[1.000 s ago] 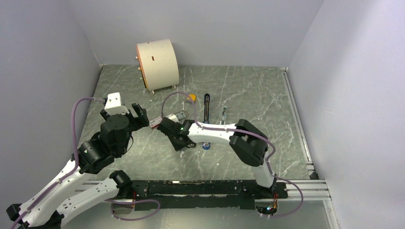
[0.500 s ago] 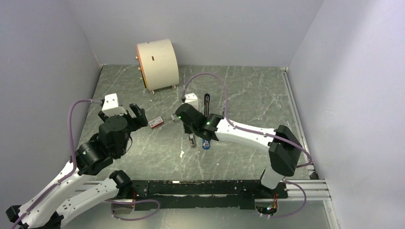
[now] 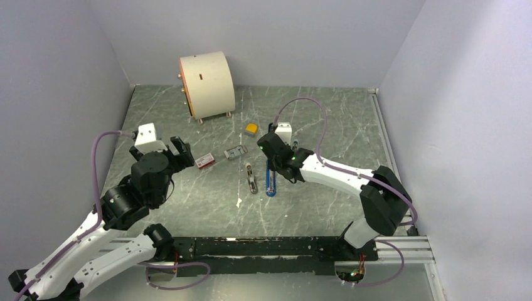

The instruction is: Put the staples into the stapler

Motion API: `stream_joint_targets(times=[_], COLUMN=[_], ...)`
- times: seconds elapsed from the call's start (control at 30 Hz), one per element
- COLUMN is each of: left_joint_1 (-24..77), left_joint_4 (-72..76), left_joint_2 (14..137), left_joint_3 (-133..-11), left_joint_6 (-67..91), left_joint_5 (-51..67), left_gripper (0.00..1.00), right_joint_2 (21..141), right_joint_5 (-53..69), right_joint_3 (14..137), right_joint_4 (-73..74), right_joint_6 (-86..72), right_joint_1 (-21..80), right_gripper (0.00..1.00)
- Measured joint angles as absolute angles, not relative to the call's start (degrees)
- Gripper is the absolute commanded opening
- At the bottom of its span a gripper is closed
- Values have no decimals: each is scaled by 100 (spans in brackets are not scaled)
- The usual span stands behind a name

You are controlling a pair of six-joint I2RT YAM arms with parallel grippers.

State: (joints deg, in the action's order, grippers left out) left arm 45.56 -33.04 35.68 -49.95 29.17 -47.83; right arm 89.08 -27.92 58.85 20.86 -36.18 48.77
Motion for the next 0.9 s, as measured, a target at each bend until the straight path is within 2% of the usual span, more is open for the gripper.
stream_joint_targets(times=[0.9], left_joint_1=[4554], left_joint_4=[-3242], left_joint_2=[3457], left_joint_3=[-4862], left_joint_6=[2917], left_joint_5=[-4788], left_gripper=[85], right_joint_2=[9170], right_joint_5=[-2565], right_joint_3=[5621], right_joint_4=[1765], right_joint_6=[-3874], right_joint_1=[4866], right_gripper=[23])
